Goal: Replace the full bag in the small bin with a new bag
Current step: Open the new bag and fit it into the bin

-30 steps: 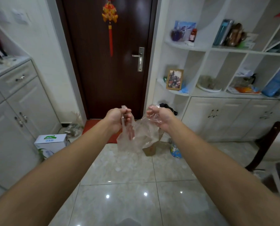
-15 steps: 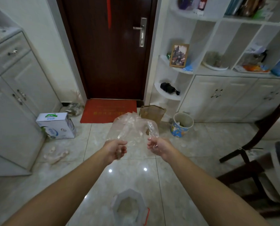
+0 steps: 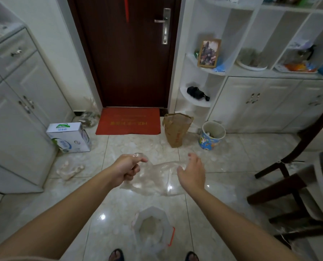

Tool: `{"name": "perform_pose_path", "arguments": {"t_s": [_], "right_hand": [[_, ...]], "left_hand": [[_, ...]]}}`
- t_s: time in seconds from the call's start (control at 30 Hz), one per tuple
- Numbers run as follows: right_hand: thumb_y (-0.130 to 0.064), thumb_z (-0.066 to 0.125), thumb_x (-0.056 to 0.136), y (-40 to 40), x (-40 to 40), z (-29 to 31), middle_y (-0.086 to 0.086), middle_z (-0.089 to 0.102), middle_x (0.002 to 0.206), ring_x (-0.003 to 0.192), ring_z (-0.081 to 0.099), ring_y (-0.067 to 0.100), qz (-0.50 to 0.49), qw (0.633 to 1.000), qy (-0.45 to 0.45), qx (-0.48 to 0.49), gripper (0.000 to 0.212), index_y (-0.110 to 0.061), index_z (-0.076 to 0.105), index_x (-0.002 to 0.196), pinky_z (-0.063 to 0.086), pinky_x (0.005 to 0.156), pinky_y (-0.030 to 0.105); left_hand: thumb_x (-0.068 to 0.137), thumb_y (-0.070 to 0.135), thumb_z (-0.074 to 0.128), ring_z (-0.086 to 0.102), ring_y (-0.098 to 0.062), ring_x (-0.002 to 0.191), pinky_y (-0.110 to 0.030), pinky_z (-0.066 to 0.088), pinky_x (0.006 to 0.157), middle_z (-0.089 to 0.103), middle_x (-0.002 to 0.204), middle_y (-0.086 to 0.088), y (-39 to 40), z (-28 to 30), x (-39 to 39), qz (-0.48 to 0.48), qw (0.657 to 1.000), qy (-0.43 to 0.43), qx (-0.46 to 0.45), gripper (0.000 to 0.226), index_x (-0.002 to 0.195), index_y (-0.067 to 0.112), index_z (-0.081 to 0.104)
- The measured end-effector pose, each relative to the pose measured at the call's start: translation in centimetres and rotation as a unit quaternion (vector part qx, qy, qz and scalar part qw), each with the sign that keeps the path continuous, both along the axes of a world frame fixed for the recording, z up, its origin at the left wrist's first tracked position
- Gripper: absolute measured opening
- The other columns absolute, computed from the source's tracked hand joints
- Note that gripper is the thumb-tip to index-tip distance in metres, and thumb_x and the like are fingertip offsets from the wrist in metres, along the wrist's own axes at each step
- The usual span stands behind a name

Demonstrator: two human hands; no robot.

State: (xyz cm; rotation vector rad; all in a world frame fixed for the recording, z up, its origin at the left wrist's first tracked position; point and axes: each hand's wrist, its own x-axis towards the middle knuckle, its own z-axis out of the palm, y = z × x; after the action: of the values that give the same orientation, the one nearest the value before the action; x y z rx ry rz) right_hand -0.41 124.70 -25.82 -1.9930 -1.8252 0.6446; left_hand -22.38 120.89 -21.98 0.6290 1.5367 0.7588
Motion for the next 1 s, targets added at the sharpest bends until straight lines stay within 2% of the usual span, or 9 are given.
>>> {"name": "perform_pose_path", "arguments": {"t_s": [0.07, 0.17, 0.3, 0.43, 0.57, 0.7, 0.8, 0.87, 1.0], "right_hand": [[-0.02, 0.063, 0.084, -1.5, -1.1, 0.1, -0.001, 0.061, 0.112, 0.105, 0.055, 0.018, 0.13, 0.984, -0.013, 0.12, 0.033, -0.018, 0.059, 0.116, 0.046, 0.093, 0.031], [-0.019, 0.057, 0.089, -3.3, -2.9, -0.6, 0.0, 0.068, 0.099, 0.092, 0.059, 0.019, 0.321, 0.942, -0.023, 0.098, 0.019, -0.017, 0.067, 0.105, 0.051, 0.082, 0.036], [-0.021, 0.048, 0.098, -5.1, -5.4, -1.5, 0.01, 0.064, 0.126, 0.116, 0.055, 0.029, 0.472, 0.873, -0.122, -0.015, 0.034, -0.017, 0.059, 0.129, 0.047, 0.095, 0.042], [-0.031, 0.039, 0.103, -6.2, -6.6, -4.0, 0.009, 0.037, 0.154, 0.142, 0.03, 0.03, 0.548, 0.798, -0.24, -0.076, 0.046, -0.021, 0.037, 0.148, 0.03, 0.114, 0.042], [-0.05, 0.025, 0.101, -6.1, -5.8, -6.2, 0.012, 0.022, 0.161, 0.149, 0.007, 0.035, 0.536, 0.756, -0.33, -0.178, 0.062, -0.026, 0.011, 0.156, 0.008, 0.12, 0.048], [-0.072, 0.017, 0.091, -6.0, -4.3, -6.9, 0.017, 0.022, 0.16, 0.15, 0.002, 0.037, 0.51, 0.718, -0.407, -0.243, 0.081, -0.026, 0.006, 0.157, -0.007, 0.117, 0.052], [-0.075, 0.048, 0.081, -5.3, -3.3, -7.9, 0.018, 0.028, 0.158, 0.148, 0.017, 0.034, 0.426, 0.776, -0.353, -0.302, 0.101, -0.007, 0.025, 0.153, 0.003, 0.119, 0.047], [-0.062, 0.065, 0.078, -4.8, -2.9, -7.9, 0.014, 0.032, 0.156, 0.145, 0.025, 0.031, 0.408, 0.789, -0.33, -0.32, 0.096, -0.006, 0.034, 0.148, 0.013, 0.119, 0.043], [-0.069, 0.058, 0.078, -3.6, -3.2, -6.2, 0.011, 0.03, 0.156, 0.146, 0.021, 0.03, 0.459, 0.692, -0.459, -0.316, 0.095, -0.012, 0.033, 0.15, 0.007, 0.121, 0.048]], "left_hand": [[0.102, 0.022, 0.041, 0.023, -0.011, 0.042, -0.023, 0.017, 0.043, 0.035, 0.049, 0.0, -0.4, 1.3, 0.1, -0.033, 0.999, -0.026, 0.007, 0.03, 0.114, 0.006, 0.064], [0.105, 0.022, 0.036, 0.021, -0.01, 0.042, -0.023, 0.017, 0.04, 0.032, 0.049, 0.0, -1.1, 2.6, 0.3, -0.067, 0.995, -0.072, 0.009, 0.033, 0.12, 0.006, 0.06], [0.104, 0.026, 0.039, 0.017, -0.01, 0.044, -0.025, 0.012, 0.044, 0.029, 0.051, -0.001, -2.1, 3.7, -0.2, -0.092, 0.989, -0.12, 0.013, 0.035, 0.125, 0.007, 0.059], [0.102, 0.025, 0.042, 0.018, -0.008, 0.04, -0.022, 0.014, 0.04, 0.03, 0.049, 0.0, -2.9, 4.6, -1.5, -0.091, 0.985, -0.146, 0.021, 0.035, 0.127, 0.008, 0.06], [0.101, 0.022, 0.044, 0.018, -0.006, 0.037, -0.019, 0.016, 0.036, 0.033, 0.048, -0.002, -3.5, 5.5, -3.6, -0.062, 0.987, -0.146, 0.023, 0.034, 0.128, 0.008, 0.06], [0.1, 0.021, 0.045, 0.017, -0.006, 0.036, -0.018, 0.016, 0.035, 0.039, 0.048, -0.003, -4.0, 6.4, -4.7, -0.065, 0.99, -0.119, 0.024, 0.034, 0.127, 0.01, 0.06], [0.099, 0.023, 0.047, 0.014, -0.008, 0.038, -0.02, 0.013, 0.039, 0.04, 0.048, -0.004, -4.1, 6.7, -4.5, -0.102, 0.99, -0.09, 0.024, 0.033, 0.126, 0.013, 0.063], [0.098, 0.023, 0.047, 0.013, -0.009, 0.038, -0.021, 0.012, 0.04, 0.039, 0.048, -0.004, -4.0, 6.8, -4.2, -0.114, 0.99, -0.083, 0.02, 0.032, 0.123, 0.013, 0.065], [0.097, 0.02, 0.052, 0.021, -0.009, 0.037, -0.02, 0.018, 0.041, 0.037, 0.05, -0.003, -3.8, 6.4, -4.1, -0.087, 0.996, -0.022, 0.001, 0.028, 0.115, 0.007, 0.069]]}}
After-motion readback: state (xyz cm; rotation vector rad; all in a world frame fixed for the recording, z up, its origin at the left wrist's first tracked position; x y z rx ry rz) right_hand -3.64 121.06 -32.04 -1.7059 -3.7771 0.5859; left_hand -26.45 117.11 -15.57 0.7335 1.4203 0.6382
